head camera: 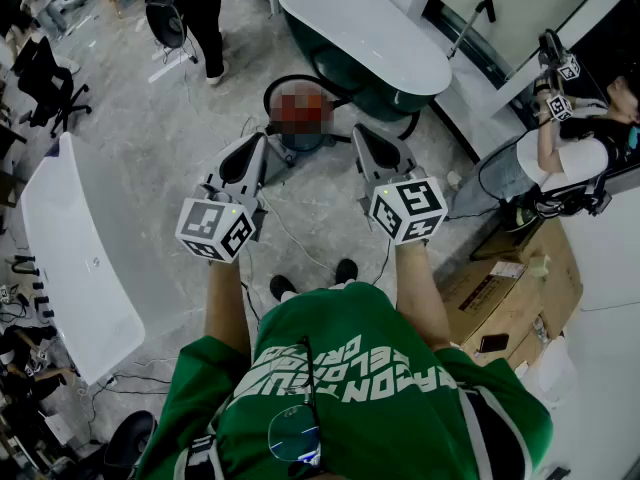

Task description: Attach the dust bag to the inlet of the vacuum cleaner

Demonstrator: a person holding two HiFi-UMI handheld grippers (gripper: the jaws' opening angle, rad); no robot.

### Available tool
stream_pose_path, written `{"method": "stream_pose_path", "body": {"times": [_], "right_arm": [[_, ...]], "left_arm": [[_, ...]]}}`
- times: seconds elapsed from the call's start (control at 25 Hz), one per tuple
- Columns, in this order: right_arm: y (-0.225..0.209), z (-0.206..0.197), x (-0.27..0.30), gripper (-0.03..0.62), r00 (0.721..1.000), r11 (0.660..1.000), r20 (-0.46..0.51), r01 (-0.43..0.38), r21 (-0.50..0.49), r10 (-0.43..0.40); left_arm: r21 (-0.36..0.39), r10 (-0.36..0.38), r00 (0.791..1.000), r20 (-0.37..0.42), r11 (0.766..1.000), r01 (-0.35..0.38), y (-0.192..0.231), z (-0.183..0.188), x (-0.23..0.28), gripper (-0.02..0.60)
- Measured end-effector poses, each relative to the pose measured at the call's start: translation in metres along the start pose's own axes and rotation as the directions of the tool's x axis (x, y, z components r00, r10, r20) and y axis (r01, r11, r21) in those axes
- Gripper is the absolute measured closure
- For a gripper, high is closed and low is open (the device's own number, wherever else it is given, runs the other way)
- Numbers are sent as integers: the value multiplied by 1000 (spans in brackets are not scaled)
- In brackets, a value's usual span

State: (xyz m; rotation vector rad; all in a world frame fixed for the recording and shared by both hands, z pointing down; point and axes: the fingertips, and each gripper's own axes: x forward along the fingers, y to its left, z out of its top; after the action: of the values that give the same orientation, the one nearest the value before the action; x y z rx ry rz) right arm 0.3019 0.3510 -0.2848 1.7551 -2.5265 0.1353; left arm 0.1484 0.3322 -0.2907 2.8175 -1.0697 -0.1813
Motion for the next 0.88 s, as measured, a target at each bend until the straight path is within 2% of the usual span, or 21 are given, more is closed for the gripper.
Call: {"method": "stream_pose_path", "body": {"times": [0.56, 0.88], "right_arm": [[10, -2, 9, 586, 999, 999, -21, 43, -3, -43], [22, -17, 15, 586, 995, 995, -25, 97, 23, -97]], "left_arm": [[-17, -85, 996, 12, 996, 85, 9, 5, 10, 580], [-10, -145, 989, -27, 989, 145, 28, -10, 3, 580]]}}
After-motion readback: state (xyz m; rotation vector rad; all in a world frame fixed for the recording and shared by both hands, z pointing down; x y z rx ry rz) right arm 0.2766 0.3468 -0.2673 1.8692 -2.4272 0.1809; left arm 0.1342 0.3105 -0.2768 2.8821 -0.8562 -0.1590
